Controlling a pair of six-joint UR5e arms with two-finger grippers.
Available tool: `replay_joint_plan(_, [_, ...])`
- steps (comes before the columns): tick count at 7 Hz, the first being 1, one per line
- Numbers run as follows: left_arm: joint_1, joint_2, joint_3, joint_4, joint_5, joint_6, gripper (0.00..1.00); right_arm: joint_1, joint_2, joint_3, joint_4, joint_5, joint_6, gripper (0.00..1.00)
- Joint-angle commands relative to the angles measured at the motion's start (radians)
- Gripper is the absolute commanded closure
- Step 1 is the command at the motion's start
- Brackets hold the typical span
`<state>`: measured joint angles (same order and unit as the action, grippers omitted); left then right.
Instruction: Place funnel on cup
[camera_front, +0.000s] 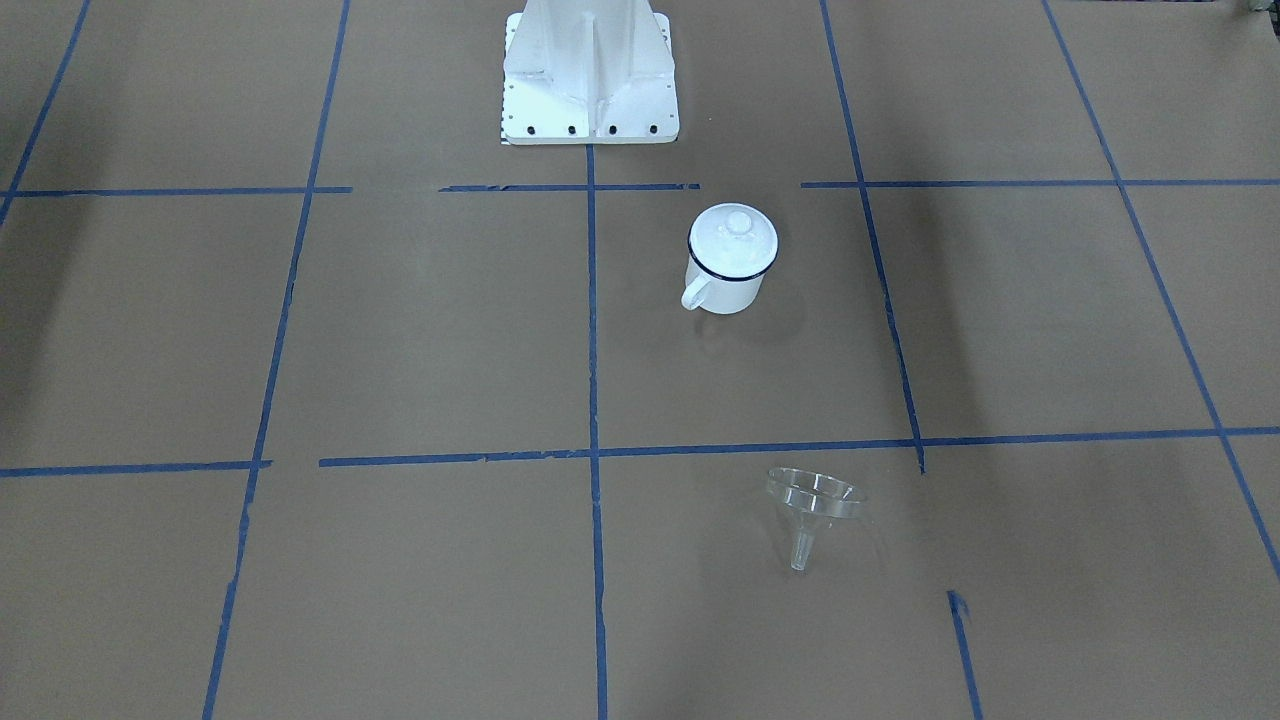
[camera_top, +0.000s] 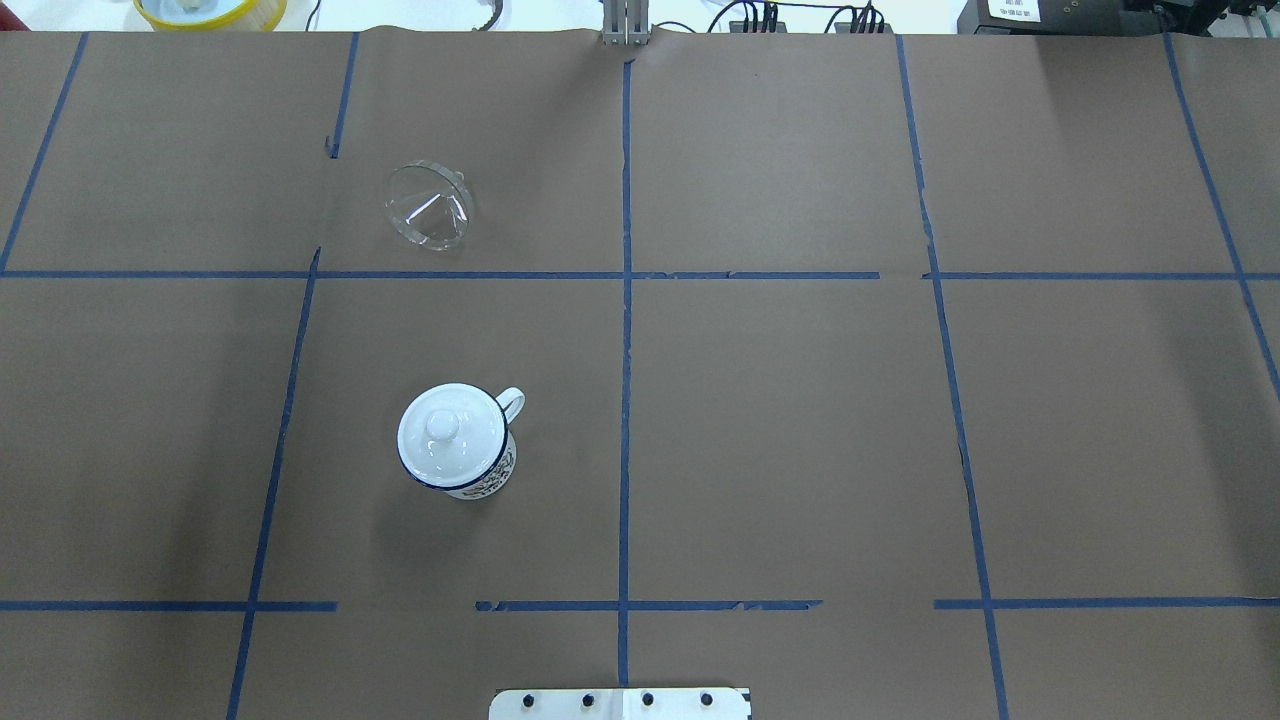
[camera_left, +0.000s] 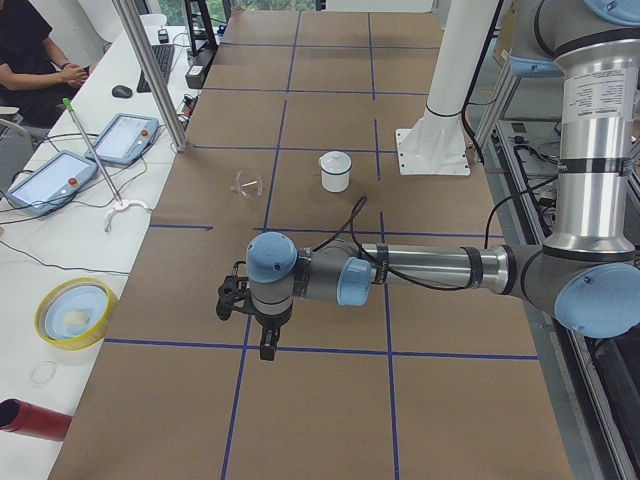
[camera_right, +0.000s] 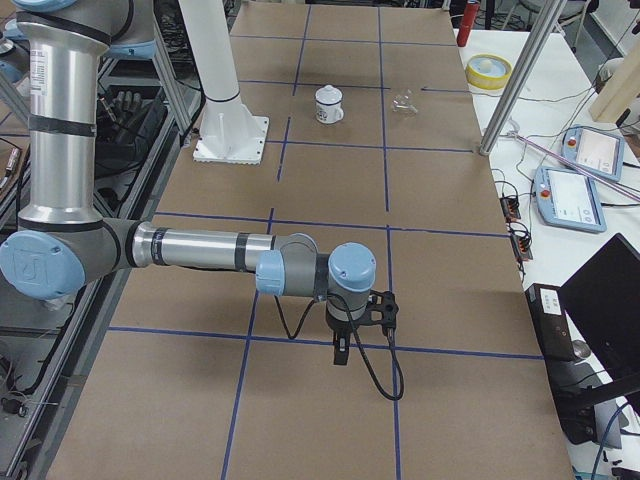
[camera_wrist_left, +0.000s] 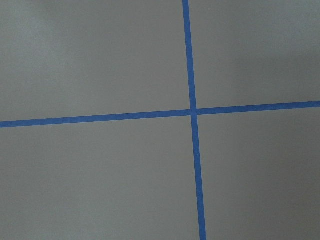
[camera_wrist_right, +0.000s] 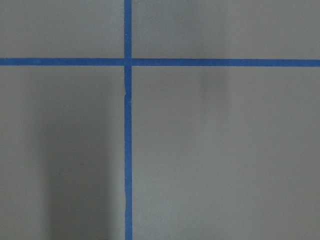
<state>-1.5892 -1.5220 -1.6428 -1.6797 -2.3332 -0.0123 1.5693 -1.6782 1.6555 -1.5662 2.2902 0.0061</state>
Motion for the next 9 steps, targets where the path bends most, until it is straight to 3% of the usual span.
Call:
replay_joint_plan(1, [0.000,-0.004,0.011,-0.002,0.002,-0.003,0.00,0.000,0.000,0.001,0.000,0.000,0.000,0.00])
replay_joint_plan(3, [0.002,-0.015,-0.003,0.000,0.002,-0.008,0.00,0.000,0.000,0.001,0.000,0.000,0.000,0.00])
replay_joint_plan(5, [0.002,-0.023,-0.079,0.046,0.003,-0.056,0.00,0.000,0.000,0.001,0.000,0.000,0.000,0.00])
replay_joint_plan(7, [0.009,-0.040,-0.225,0.150,0.034,-0.173,0.00,0.000,0.000,0.001,0.000,0.000,0.000,0.00])
replay_joint_plan(9, [0.098,-0.052,-0.413,0.189,0.031,-0.366,0.00,0.000,0.000,0.001,0.000,0.000,0.000,0.00])
